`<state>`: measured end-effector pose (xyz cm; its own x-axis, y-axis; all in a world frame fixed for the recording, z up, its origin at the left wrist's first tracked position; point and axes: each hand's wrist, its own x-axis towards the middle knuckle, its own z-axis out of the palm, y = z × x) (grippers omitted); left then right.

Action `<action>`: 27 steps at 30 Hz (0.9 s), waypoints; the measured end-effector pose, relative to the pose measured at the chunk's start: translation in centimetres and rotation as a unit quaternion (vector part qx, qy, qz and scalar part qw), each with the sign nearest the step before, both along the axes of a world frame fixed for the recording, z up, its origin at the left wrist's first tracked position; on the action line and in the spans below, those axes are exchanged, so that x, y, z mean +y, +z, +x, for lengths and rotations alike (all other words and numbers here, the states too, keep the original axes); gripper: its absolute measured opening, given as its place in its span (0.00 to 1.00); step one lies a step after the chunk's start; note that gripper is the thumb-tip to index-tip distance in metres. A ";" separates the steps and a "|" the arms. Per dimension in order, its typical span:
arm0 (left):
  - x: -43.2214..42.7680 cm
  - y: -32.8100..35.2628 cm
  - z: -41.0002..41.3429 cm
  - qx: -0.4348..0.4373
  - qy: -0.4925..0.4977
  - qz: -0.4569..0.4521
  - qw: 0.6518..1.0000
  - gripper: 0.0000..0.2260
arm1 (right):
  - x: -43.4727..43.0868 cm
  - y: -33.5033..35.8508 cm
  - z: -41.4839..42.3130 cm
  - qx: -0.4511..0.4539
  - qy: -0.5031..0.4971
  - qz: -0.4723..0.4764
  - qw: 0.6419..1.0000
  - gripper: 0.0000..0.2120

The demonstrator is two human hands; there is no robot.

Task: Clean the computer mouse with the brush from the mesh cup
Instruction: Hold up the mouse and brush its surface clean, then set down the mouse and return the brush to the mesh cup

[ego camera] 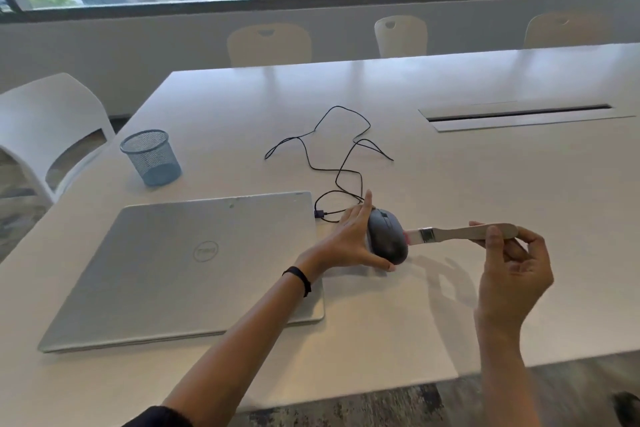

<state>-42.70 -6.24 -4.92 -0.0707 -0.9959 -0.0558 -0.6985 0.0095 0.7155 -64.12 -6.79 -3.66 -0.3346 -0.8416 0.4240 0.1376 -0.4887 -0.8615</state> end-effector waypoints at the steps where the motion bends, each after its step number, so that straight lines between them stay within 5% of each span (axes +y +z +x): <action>1: -0.2 -0.1 0.1 -0.003 0.001 0.006 1.000 0.60 | -0.6 0.0 0.0 -0.001 0.000 0.001 1.000 0.08; 27: 0.3 -0.8 0.9 -0.068 -0.083 -0.011 0.994 0.55 | -7.7 8.0 6.9 0.088 -0.049 -0.048 0.994 0.04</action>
